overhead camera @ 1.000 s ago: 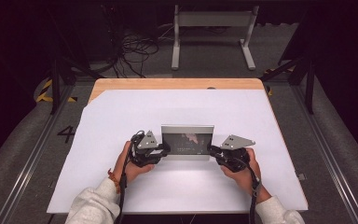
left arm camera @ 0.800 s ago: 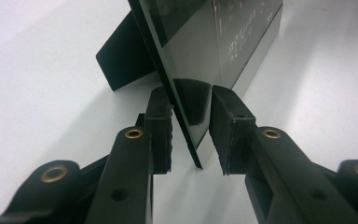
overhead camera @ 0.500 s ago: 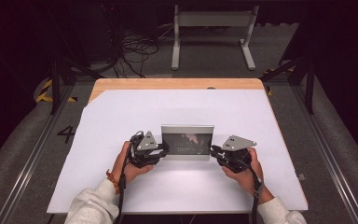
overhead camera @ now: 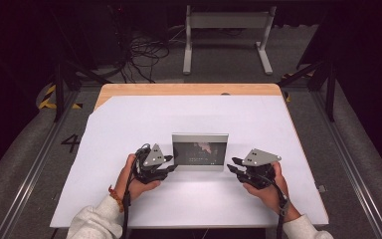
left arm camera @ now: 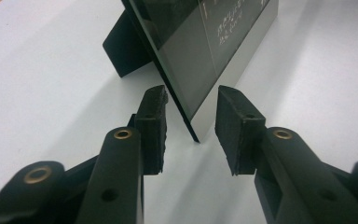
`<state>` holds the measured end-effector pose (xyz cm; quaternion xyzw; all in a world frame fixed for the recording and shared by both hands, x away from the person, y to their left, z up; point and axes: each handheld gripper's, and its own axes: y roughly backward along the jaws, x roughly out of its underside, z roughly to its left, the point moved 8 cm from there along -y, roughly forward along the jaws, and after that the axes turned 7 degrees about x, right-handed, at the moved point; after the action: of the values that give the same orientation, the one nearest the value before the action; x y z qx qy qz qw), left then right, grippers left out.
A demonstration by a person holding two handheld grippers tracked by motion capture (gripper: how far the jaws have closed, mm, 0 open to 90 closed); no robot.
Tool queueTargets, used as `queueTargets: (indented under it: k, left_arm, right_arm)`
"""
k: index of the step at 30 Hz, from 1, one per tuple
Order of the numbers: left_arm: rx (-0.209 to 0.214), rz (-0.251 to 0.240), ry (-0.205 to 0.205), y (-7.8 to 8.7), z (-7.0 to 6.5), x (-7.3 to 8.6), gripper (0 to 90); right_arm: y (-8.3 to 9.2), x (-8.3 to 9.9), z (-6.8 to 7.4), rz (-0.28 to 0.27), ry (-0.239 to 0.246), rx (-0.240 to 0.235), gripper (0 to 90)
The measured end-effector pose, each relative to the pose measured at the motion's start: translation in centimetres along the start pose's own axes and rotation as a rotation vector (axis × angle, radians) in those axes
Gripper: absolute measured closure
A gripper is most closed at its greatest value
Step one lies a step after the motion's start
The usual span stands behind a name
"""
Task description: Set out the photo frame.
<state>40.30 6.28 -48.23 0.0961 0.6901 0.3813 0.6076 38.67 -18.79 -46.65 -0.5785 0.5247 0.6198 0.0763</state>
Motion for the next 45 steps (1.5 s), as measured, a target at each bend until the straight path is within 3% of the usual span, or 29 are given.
queueTargets:
  k: [5,16,21,24,30,39,45]
  left_arm:
    - [-0.004,-0.009,0.007,0.7,-0.1,0.4,59.7]
    - [-0.024,-0.004,0.013,2.2,-0.5,2.1,40.6]
    - [-0.034,0.006,0.006,2.8,-0.7,3.0,36.2]
    - [-0.055,0.017,0.0,3.2,-0.8,3.7,30.0]
    - [-0.06,0.021,-0.003,3.7,-1.0,4.5,24.2]
    - [-0.065,0.007,-0.003,5.1,-2.0,6.4,18.0]
    - [-0.046,-0.025,0.044,5.8,-2.4,7.8,13.7]
  right_arm:
    - [0.4,0.5,-0.4,-0.009,0.003,0.005,61.8]
    - [1.3,1.7,-1.0,-0.009,0.021,0.034,52.7]
    - [1.5,2.1,-1.1,-0.001,0.023,0.033,50.6]
    - [1.6,2.5,-1.0,0.007,0.039,0.046,46.0]
    - [1.8,2.8,-0.8,0.01,0.059,0.046,35.5]
    - [2.0,3.5,-0.8,0.027,0.044,0.06,21.2]
    - [2.2,4.2,-0.5,0.037,0.058,0.053,13.3]
